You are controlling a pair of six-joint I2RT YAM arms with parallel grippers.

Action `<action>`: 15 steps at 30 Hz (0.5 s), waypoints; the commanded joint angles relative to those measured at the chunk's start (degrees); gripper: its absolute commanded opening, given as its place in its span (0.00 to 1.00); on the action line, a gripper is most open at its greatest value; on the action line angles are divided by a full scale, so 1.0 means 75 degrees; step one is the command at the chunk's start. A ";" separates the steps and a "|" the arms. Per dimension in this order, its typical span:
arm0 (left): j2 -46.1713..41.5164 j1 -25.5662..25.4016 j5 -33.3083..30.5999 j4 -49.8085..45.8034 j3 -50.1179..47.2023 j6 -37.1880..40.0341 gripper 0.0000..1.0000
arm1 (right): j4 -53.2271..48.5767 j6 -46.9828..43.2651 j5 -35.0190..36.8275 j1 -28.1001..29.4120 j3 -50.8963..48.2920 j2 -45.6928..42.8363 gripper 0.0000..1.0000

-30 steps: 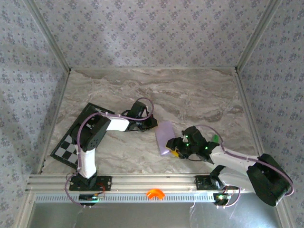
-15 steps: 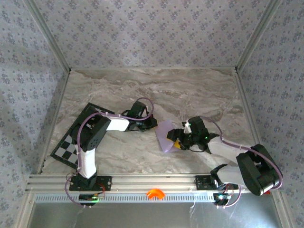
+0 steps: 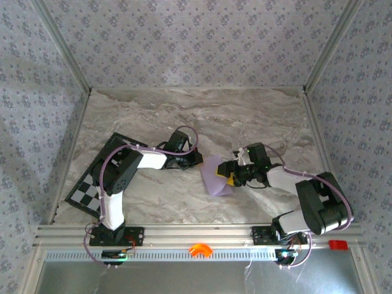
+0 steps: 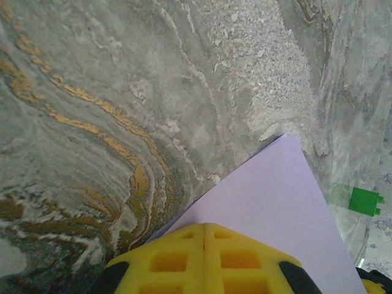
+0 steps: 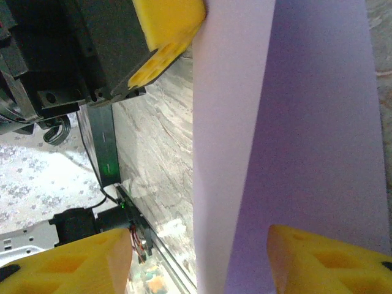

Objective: Fold a paper plane with a square sheet of paper (pick it up from the middle)

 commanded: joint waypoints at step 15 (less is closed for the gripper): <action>0.0350 -0.0126 0.0321 -0.0515 0.0104 -0.0019 0.06 | -0.0617 -0.1120 -0.1096 -0.0586 0.0440 0.1246 0.39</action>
